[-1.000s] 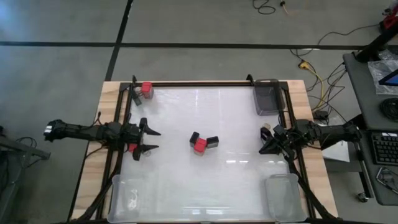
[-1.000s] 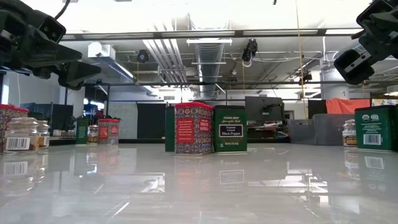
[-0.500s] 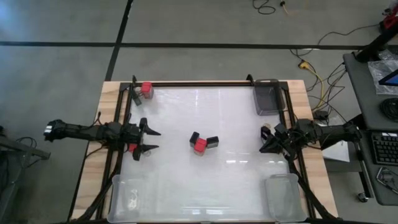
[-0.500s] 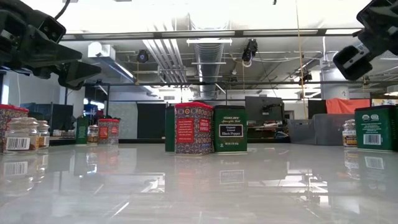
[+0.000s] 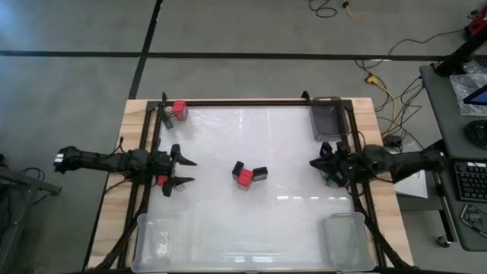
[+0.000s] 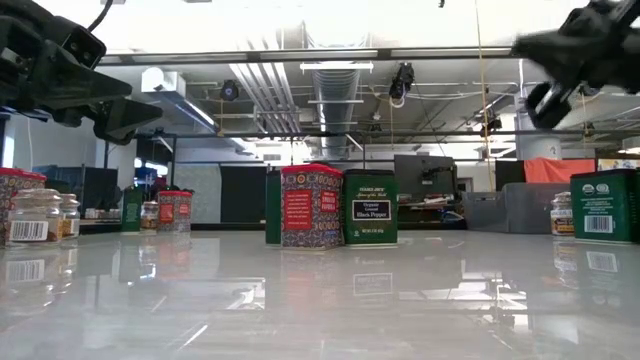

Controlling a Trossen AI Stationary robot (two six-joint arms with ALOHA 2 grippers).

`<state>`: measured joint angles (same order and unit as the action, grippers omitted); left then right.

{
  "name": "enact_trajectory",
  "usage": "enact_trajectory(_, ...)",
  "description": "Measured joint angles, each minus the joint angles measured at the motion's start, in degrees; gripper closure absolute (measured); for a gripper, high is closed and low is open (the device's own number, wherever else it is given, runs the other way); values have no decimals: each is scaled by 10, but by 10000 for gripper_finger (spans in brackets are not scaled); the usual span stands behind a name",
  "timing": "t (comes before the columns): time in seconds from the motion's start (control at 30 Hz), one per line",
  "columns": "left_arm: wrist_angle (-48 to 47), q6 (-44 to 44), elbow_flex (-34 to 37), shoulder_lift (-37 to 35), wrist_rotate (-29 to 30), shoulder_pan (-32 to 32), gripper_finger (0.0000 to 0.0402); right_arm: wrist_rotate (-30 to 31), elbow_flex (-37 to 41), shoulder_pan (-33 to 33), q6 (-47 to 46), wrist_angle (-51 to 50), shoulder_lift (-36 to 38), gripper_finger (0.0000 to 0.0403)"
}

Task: Sort spices by type
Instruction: Put the green seasoning can into the black bin

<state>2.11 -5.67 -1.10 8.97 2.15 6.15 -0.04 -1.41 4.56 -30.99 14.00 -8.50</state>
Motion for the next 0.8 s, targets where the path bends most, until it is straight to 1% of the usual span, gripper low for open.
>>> enact_trajectory(0.07, 0, 0, 0, 0, 0, 0, 143, 3, -5, 7, 18, 13, -47, 375)
enact_trajectory(0.13, 0, 0, 0, 0, 0, 0, 143, 18, -22, 15, 28, 14, -99, 357)
enact_trajectory(0.23, 0, 0, 0, 0, 0, 0, 143, 47, -63, 25, 51, 12, -184, 316)
enact_trajectory(0.33, 0, 0, 0, 0, 0, 0, 143, 47, -123, 27, 77, 3, -276, 267)
enact_trajectory(0.43, 0, 0, 0, 0, 0, 0, 143, 47, -196, 27, 122, -47, -362, 219)
enact_trajectory(0.53, 0, 0, 0, 0, 0, 0, 143, 46, -264, 27, 173, -104, -441, 181)
enact_trajectory(0.67, 0, 0, 0, 0, 0, 0, 143, 37, -357, 27, 223, -174, -532, 142)
enact_trajectory(0.8, 0, 0, 0, 0, 0, 0, 143, 26, -446, 27, 268, -232, -612, 113)
